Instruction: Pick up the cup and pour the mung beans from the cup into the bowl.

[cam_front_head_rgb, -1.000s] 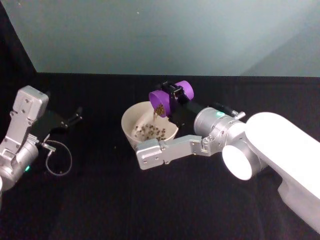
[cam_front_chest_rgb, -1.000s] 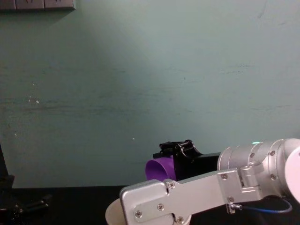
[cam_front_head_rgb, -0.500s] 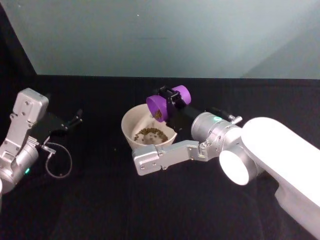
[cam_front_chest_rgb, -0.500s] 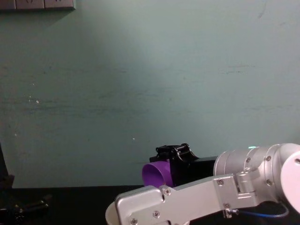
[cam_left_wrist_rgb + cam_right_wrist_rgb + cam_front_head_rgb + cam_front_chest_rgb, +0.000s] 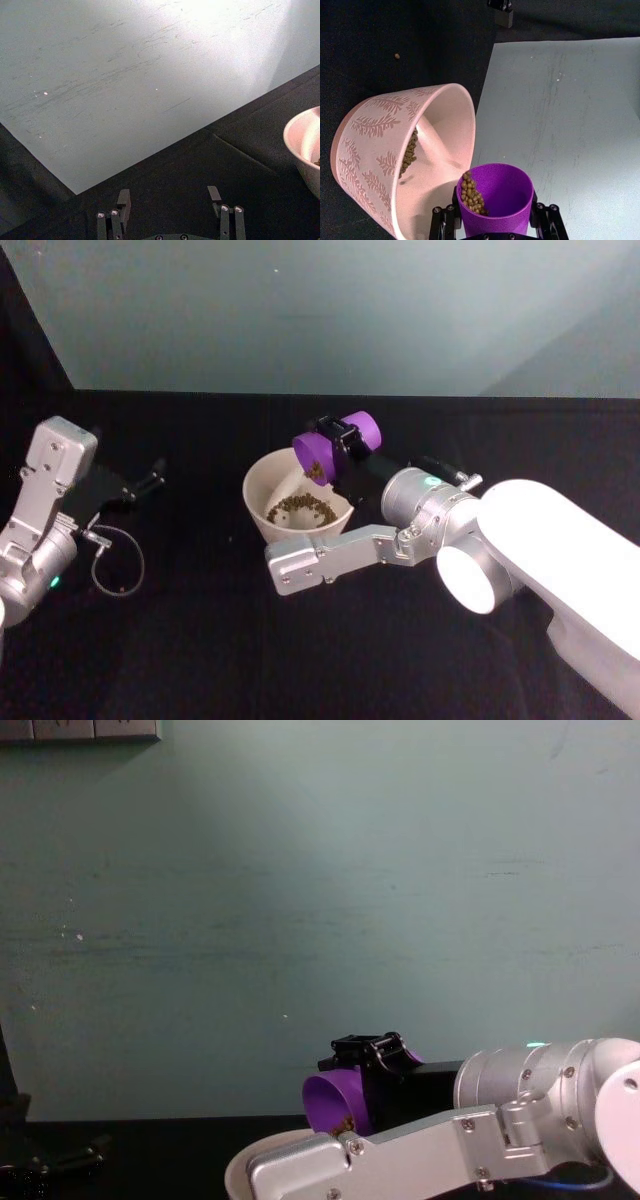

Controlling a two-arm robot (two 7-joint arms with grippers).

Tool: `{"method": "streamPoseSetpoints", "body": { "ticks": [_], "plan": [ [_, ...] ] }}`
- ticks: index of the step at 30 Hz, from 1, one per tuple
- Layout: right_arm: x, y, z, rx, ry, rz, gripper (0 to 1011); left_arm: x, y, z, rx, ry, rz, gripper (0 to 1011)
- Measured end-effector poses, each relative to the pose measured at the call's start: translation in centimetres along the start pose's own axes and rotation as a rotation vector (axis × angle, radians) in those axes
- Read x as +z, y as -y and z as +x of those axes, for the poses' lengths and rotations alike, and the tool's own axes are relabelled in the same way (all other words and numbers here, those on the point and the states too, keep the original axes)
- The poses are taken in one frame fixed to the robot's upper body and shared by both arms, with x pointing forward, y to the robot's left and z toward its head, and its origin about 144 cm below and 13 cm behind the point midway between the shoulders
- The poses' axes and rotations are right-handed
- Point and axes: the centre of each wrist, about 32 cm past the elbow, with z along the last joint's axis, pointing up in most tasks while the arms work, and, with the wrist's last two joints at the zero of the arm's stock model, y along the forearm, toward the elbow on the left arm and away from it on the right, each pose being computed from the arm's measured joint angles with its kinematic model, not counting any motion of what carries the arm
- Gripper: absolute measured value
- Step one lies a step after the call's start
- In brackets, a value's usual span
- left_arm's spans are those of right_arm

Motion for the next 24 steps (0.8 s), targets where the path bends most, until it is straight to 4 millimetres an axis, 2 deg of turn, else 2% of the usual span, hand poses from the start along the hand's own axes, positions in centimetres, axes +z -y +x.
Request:
{"method": "streamPoseSetpoints", "body": {
  "ticks": [10, 24],
  "plan": [
    [0.08, -0.02, 0.05, 0.000, 0.033, 0.003, 734, 0.00, 0.00, 0.00, 0.000, 0.000, 0.000, 1000],
    [0.59, -0.03, 0.33, 0.011, 0.180, -0.010, 734, 0.00, 0.00, 0.00, 0.000, 0.000, 0.000, 1000]
  ]
}}
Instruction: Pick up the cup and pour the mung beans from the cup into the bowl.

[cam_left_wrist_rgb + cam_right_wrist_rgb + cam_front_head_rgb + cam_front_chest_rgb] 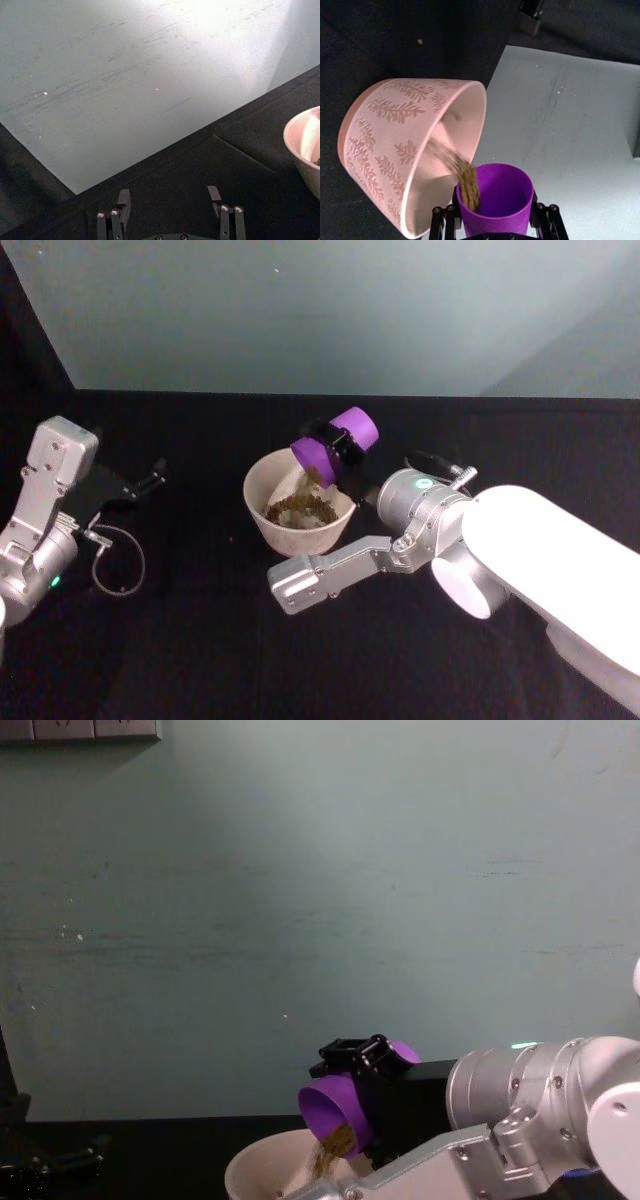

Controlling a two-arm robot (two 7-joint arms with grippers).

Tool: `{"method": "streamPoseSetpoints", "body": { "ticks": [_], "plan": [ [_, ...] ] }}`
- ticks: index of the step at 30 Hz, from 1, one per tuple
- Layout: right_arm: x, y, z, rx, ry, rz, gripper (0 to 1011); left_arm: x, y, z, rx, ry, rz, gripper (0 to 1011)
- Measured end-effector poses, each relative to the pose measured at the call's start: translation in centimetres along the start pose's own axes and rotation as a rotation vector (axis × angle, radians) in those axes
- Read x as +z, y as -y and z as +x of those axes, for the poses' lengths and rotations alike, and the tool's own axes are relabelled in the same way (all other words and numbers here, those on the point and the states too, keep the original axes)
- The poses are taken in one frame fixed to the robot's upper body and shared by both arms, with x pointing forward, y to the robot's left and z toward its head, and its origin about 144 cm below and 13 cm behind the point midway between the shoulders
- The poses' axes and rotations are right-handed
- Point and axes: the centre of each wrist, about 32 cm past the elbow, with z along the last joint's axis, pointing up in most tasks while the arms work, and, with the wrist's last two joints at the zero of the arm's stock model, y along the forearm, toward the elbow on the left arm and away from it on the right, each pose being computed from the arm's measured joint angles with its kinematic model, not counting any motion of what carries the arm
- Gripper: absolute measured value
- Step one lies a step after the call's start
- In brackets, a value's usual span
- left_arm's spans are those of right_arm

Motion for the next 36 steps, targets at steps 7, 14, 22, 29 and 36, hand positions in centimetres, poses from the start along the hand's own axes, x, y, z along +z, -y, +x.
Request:
{"method": "streamPoseSetpoints", "body": {
  "ticks": [7, 14, 22, 29, 36],
  "plan": [
    [0.5, 0.2, 0.4, 0.006, 0.103, -0.007, 734, 0.0, 0.0, 0.0, 0.000, 0.000, 0.000, 1000],
    [1.0, 0.3, 0.8, 0.011, 0.243, -0.032, 734, 0.0, 0.0, 0.0, 0.000, 0.000, 0.000, 1000],
    [1.1, 0.4, 0.8, 0.010, 0.279, -0.033, 734, 0.0, 0.0, 0.0, 0.000, 0.000, 0.000, 1000],
    [-0.1, 0.9, 0.9, -0.049, 0.038, -0.017, 734, 0.0, 0.0, 0.0, 0.000, 0.000, 0.000, 1000],
    [-3.2, 2.3, 0.0, -0.202, -0.560, 0.016, 734, 0.0, 0.0, 0.0, 0.000, 0.000, 0.000, 1000]
  ]
}}
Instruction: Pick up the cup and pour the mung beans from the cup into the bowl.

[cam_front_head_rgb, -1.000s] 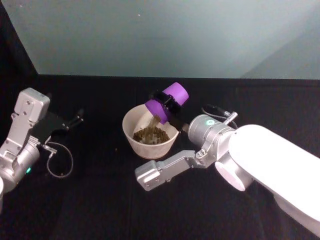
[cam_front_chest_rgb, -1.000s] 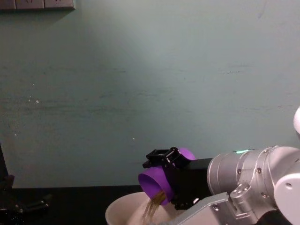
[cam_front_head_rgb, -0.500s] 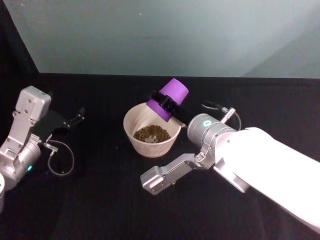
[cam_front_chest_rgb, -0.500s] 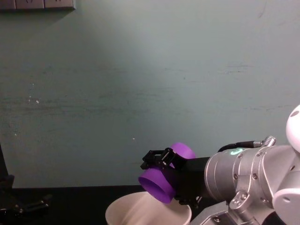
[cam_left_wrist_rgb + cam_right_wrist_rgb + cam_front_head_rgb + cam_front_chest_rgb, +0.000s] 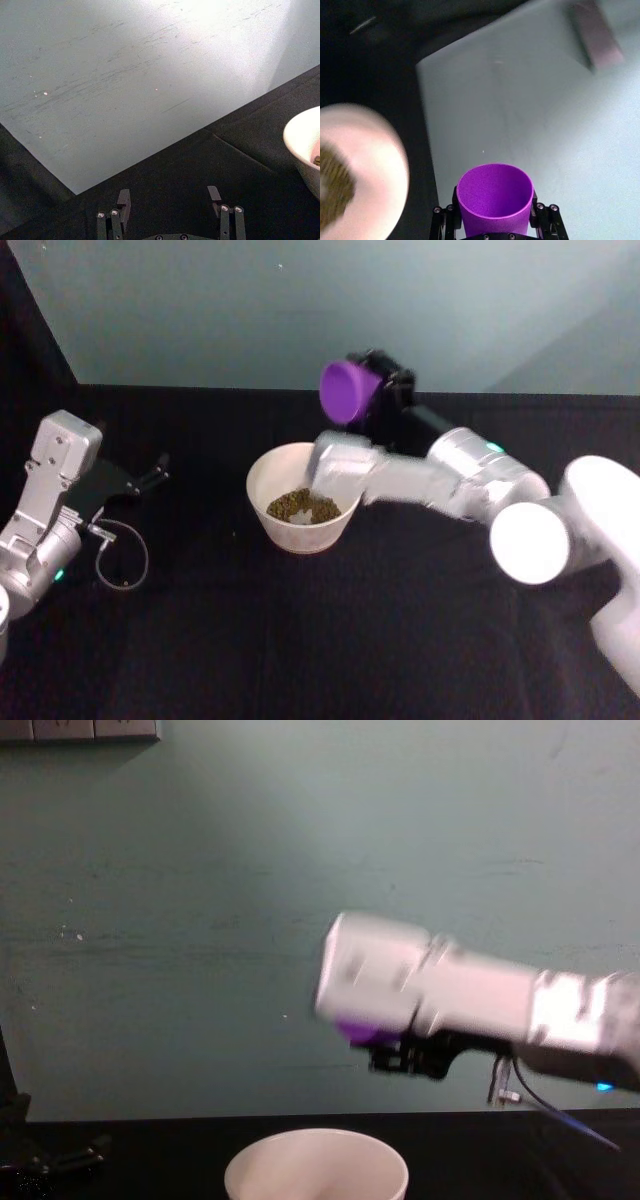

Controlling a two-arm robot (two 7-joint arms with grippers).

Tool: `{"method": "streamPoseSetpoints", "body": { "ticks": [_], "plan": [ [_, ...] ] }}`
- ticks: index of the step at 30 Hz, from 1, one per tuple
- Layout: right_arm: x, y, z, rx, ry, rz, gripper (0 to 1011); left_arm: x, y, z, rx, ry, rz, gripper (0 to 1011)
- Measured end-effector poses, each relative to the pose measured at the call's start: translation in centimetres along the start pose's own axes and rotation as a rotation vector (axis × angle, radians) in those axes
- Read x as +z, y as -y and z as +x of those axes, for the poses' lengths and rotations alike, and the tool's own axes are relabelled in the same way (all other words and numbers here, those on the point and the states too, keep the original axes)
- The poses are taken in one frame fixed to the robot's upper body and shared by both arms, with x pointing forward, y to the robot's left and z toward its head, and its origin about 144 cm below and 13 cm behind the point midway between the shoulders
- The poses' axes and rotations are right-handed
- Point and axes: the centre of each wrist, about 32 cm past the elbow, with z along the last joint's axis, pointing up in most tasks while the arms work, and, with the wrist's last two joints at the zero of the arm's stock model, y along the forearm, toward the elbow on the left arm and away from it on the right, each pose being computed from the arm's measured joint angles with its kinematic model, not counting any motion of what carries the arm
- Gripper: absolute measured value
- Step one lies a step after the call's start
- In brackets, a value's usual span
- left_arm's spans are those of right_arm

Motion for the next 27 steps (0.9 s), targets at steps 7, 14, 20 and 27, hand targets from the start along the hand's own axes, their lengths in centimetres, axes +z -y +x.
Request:
{"method": "streamPoseSetpoints", "body": {
  "ticks": [7, 14, 20, 27],
  "plan": [
    [-3.0, 1.7, -0.5, -0.180, -0.655, 0.086, 734, 0.0, 0.0, 0.0, 0.000, 0.000, 0.000, 1000],
    [-5.2, 3.2, -2.5, -0.262, -1.131, 0.152, 734, 0.0, 0.0, 0.0, 0.000, 0.000, 0.000, 1000],
    [-6.1, 4.0, -3.9, -0.232, -1.272, 0.139, 734, 0.0, 0.0, 0.0, 0.000, 0.000, 0.000, 1000],
    [-6.9, 4.6, -6.0, -0.169, -1.324, 0.080, 734, 0.0, 0.0, 0.0, 0.000, 0.000, 0.000, 1000]
  ]
}}
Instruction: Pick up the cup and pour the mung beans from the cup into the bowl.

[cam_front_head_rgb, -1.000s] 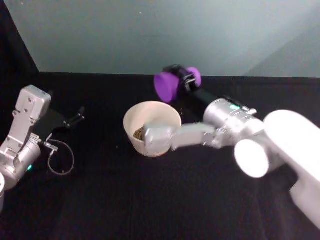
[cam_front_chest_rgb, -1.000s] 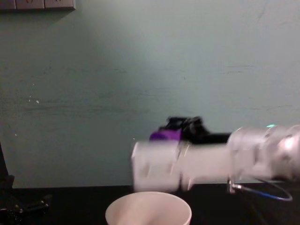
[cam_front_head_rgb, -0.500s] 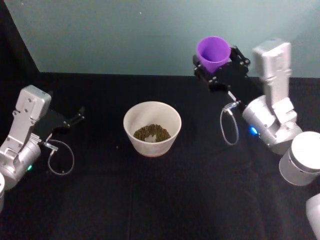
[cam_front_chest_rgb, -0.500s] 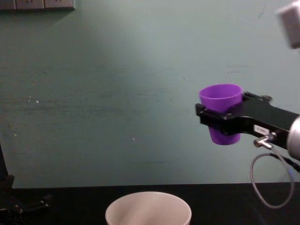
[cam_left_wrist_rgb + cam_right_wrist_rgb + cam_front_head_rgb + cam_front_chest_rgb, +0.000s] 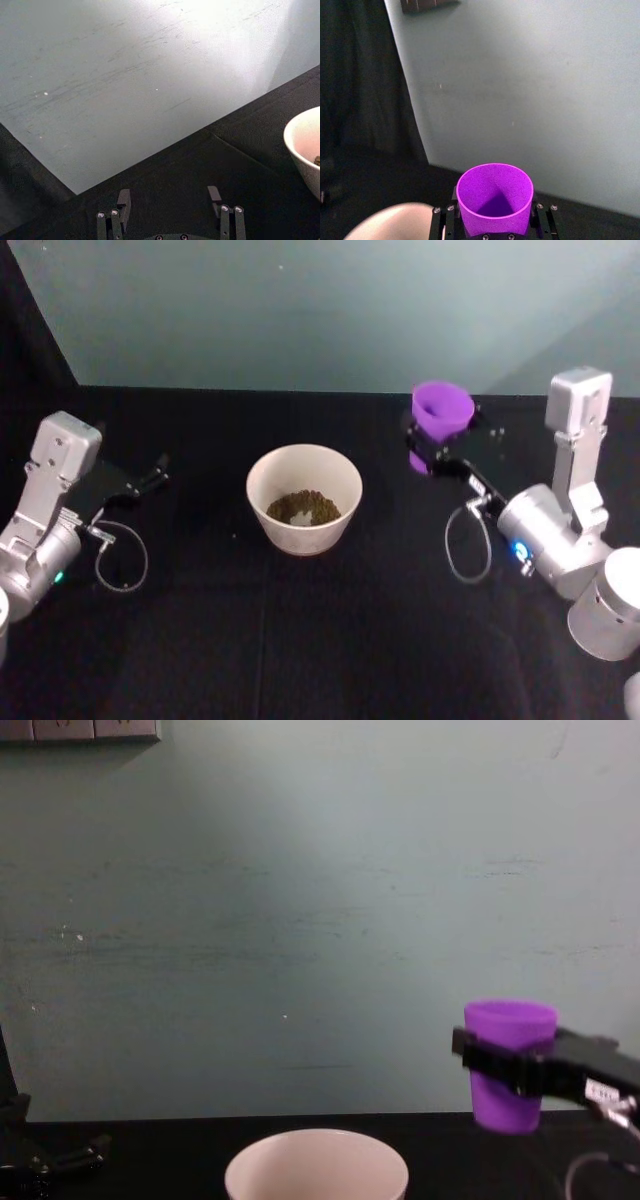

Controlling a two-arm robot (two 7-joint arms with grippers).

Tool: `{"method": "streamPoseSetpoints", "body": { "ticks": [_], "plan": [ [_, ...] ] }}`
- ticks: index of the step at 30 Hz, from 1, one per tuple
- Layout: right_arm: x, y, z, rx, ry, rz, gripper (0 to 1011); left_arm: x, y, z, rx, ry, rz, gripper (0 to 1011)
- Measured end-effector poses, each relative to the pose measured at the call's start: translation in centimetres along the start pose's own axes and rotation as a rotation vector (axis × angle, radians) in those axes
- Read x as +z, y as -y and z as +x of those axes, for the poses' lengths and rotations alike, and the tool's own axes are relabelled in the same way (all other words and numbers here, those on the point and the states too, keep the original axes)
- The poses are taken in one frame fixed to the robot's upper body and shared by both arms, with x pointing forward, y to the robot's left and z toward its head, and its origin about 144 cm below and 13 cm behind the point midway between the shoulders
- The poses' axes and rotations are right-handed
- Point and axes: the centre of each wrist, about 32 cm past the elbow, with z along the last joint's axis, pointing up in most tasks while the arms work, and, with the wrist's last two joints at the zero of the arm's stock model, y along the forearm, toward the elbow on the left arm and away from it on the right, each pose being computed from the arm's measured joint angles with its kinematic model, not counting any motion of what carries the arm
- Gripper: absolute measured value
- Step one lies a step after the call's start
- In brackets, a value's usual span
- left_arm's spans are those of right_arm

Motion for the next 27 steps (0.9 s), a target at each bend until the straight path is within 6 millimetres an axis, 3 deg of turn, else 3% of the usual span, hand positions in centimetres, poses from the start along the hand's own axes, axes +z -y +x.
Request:
{"method": "streamPoseSetpoints", "body": {
  "ticks": [11, 27],
  "plan": [
    [-2.0, 0.8, -0.1, 0.021, 0.007, -0.086, 735, 0.0, 0.0, 0.0, 0.000, 0.000, 0.000, 1000],
    [-2.0, 1.0, -0.2, 0.018, 0.012, -0.091, 734, 0.0, 0.0, 0.0, 0.000, 0.000, 0.000, 1000]
  ]
}}
